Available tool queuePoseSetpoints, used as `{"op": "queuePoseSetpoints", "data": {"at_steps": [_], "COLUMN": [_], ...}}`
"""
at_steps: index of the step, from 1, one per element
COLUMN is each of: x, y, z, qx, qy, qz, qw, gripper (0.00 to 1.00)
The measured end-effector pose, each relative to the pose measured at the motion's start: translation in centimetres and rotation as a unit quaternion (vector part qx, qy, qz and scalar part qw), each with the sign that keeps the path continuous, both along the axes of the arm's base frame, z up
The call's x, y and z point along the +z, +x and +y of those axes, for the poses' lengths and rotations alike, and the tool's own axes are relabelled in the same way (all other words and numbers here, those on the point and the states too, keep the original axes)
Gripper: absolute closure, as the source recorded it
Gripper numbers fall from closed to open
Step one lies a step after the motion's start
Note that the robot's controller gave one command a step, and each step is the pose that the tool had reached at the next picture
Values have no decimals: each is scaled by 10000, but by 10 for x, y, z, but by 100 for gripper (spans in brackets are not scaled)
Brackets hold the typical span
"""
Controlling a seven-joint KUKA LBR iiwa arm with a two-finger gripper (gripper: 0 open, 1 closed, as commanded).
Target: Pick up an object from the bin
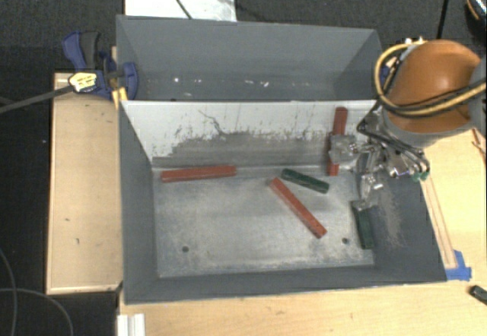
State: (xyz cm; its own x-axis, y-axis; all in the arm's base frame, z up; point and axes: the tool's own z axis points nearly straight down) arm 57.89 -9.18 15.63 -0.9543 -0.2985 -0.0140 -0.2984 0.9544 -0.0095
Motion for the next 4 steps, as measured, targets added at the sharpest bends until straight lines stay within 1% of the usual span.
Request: {"op": "queuePoseSetpoints", "data": {"at_steps": [1, 2, 3, 4], "x": [-89, -74, -86, -85], "y": [9, 7, -14, -13], "z": [49, 111, 142, 141], "qx": [556, 339, 3187, 3144], "qy": [38, 42, 6, 5], "qz": [85, 75, 96, 96], "qw": [9984, 9994, 9478, 9492], "gripper": [0, 0, 0, 100]}}
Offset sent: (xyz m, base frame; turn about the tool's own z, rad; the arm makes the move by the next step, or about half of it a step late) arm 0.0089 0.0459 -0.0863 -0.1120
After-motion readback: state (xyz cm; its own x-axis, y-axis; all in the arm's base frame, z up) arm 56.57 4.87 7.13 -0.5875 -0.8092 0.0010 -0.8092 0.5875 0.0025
